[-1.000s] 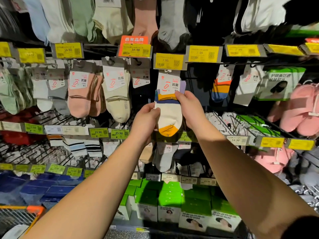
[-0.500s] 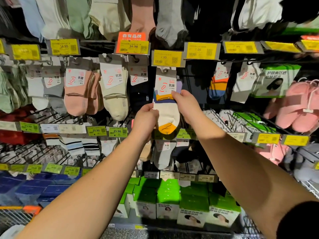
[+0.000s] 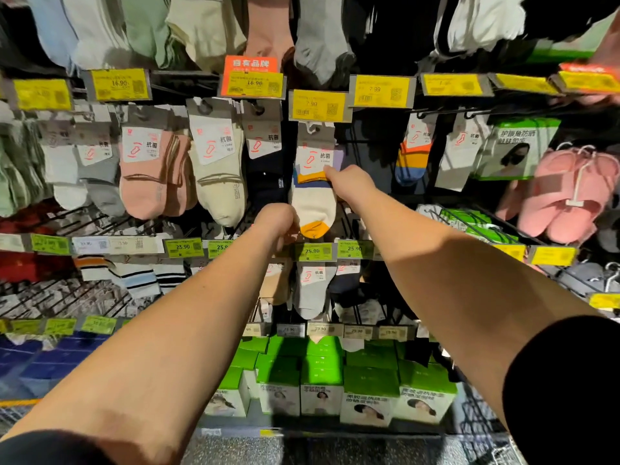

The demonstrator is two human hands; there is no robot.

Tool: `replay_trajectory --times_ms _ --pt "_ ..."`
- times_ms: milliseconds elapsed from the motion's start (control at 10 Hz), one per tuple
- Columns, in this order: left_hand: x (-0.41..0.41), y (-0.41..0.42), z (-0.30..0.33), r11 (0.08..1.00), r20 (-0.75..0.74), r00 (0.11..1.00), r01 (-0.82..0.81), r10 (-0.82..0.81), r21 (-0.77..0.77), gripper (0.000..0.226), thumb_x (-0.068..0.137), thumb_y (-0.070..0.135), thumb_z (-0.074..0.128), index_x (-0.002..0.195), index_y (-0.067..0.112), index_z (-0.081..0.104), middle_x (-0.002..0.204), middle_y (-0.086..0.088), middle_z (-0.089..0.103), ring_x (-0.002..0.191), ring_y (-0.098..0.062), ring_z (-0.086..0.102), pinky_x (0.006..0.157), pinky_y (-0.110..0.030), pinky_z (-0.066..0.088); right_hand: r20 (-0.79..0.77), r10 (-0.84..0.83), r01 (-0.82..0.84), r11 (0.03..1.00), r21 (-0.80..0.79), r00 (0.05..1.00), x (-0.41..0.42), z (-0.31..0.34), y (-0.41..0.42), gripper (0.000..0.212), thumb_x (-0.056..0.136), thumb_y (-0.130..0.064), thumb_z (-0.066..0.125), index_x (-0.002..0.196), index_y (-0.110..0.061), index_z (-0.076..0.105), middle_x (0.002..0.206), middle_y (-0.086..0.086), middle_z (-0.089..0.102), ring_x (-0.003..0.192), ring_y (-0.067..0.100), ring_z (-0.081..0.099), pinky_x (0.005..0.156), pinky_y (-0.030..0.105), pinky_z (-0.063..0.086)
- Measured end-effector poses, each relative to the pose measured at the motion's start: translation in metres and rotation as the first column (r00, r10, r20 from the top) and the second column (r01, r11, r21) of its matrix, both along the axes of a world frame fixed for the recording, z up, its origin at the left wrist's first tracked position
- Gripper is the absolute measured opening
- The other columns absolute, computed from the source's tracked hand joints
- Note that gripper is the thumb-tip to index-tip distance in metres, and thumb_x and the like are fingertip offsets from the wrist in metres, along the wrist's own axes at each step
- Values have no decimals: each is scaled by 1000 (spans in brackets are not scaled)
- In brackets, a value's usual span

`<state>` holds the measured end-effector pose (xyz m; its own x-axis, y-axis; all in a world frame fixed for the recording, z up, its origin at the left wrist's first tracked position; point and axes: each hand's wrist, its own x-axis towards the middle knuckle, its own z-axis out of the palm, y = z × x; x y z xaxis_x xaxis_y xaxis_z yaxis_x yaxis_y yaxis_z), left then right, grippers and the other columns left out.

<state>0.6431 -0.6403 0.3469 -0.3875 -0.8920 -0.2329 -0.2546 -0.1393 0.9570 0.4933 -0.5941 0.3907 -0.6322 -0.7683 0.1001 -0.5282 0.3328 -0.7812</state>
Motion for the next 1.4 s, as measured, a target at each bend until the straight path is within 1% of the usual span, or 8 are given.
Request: replay_trajectory --times_ms 100,400,600,700,900,1100,1200,1400 --pt "8 -4 -9 999 28 999 -15 16 -38 27 97 7 45 72 16 49 91 -11 56 61 -16 49 53 -24 47 -24 -22 22 1000 4 999 3 -10 11 44 96 -60 49 89 -17 42 73 0 44 66 19 47 53 33 30" --pt "33 67 -50 955 -15 987 151 -160 -254 11 95 26 54 95 20 62 83 -2 62 75 -22 56 70 -31 44 49 -43 49 991 -121 998 21 -90 129 9 100 -20 50 92 -17 53 77 -6 50 71 -1 49 71 31 37" --pt "11 124 -107 913 67 918 396 -391 -96 7 73 27 57 79 26 61 85 -13 67 79 -26 56 66 -32 41 124 -149 128 979 159 981 32 -184 232 17 102 -41 49 98 -28 58 89 -5 59 78 12 57 61 25 40" --pt "-7 158 -139 864 130 859 503 -495 -33 13 91 20 57 81 27 61 95 -15 69 78 -24 57 69 -35 41 173 -208 172 964 202 963 34 -225 285 15 101 -34 54 86 -31 55 81 -9 57 75 13 54 63 26 40" --pt "-55 230 -189 738 178 719 671 -672 71 15 100 13 53 91 21 61 97 -15 63 80 -23 53 65 -31 37 228 -447 367 874 320 865 10 -276 399 22 102 -33 49 115 -27 65 109 -8 63 96 14 58 80 29 38" --pt "-136 308 -230 614 272 572 782 -774 102 9 88 34 56 84 30 63 99 -11 71 86 -27 64 74 -33 43 353 -706 599 708 375 614 -52 -313 494 12 97 -15 60 105 -16 69 99 4 64 93 18 57 79 26 41" --pt "-200 347 -249 532 282 486 839 -827 115 12 97 24 54 97 21 65 88 2 65 82 -17 60 78 -32 49 485 -712 619 693 369 508 -107 -368 545 15 89 -32 63 83 -19 67 79 4 64 72 23 57 67 34 44" --pt "-329 425 -301 436 333 374 890 -866 135 21 100 22 52 82 34 53 78 11 52 71 -5 49 72 -24 44 606 -767 667 566 484 210 -199 -414 580 21 104 -11 48 85 -18 53 81 5 59 71 17 56 57 22 42"
